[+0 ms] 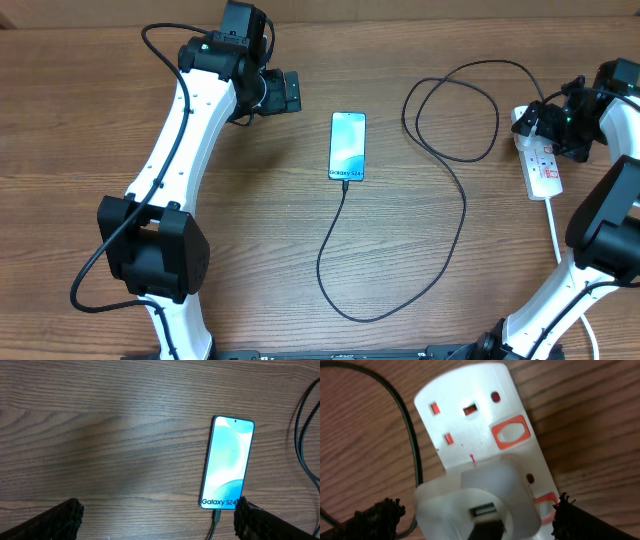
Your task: Plug charger to phone and switch on socket
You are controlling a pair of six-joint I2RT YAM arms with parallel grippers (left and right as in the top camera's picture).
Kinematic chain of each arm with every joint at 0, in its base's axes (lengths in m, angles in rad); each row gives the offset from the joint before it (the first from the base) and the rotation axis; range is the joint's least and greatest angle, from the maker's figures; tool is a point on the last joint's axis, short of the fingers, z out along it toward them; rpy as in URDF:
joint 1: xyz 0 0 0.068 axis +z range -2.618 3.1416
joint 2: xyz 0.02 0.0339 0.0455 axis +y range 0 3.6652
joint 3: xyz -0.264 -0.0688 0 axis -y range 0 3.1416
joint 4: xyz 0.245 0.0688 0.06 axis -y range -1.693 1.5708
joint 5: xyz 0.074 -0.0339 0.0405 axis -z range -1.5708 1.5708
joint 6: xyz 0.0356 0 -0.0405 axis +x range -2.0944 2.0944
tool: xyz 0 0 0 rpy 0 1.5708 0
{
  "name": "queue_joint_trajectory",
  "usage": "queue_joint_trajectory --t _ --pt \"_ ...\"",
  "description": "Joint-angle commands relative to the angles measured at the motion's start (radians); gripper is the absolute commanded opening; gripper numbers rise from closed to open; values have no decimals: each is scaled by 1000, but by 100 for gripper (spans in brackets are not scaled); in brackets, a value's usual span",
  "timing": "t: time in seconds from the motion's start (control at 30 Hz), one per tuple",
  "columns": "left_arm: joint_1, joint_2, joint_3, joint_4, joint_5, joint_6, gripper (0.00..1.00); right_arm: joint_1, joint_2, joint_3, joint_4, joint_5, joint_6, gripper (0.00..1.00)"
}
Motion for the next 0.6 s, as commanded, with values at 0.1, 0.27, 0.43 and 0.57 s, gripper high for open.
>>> queue_joint_trajectory --t 0.1,0.27,0.43,0.57 --pt "4 -24 20 -2 -13 23 100 0 8 -44 55 -81 3 100" --pt "4 -24 20 -2 -13 23 100 0 8 -45 35 -81 3 100" --pt "4 -24 20 -2 -13 23 100 0 8 -45 25 -81 3 100" --pt "4 -24 20 -2 -13 23 100 0 8 -45 13 -81 3 100"
